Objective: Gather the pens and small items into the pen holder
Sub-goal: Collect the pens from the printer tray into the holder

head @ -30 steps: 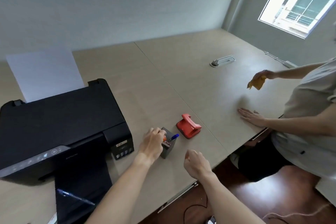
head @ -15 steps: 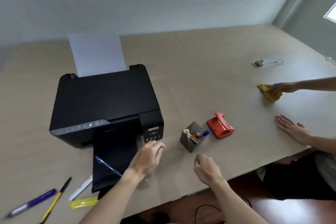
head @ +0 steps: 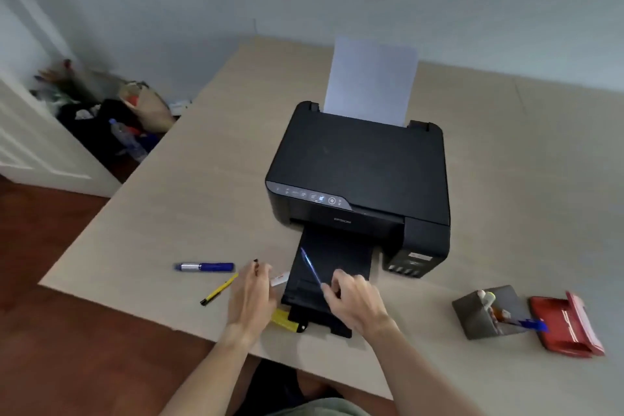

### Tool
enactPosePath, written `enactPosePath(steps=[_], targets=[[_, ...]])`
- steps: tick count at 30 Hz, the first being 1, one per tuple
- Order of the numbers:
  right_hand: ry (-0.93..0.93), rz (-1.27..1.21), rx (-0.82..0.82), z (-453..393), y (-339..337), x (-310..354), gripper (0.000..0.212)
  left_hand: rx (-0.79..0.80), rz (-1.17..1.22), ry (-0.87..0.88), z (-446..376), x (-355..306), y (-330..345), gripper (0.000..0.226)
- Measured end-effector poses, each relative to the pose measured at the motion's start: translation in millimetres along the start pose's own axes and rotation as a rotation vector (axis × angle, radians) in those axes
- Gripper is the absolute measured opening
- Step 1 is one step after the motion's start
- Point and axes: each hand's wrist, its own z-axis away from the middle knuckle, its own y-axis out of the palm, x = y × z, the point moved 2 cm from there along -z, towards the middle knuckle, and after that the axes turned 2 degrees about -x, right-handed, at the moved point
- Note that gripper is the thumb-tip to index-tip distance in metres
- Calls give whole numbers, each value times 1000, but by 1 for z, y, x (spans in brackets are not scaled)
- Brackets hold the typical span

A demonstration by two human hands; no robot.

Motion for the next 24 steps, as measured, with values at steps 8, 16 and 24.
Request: enactPosePath(steps=[8,16,24], targets=[[-16,156,145,-24,21,19,23,157,-113,-137,-8,34,14,22],[-25,-41,-150,1,-10,-21,14,168,-294,-50,-21,33,15,36],[164,-46,-422,81,-43,-114,15,-125,83,60,-22,30,-17,16]])
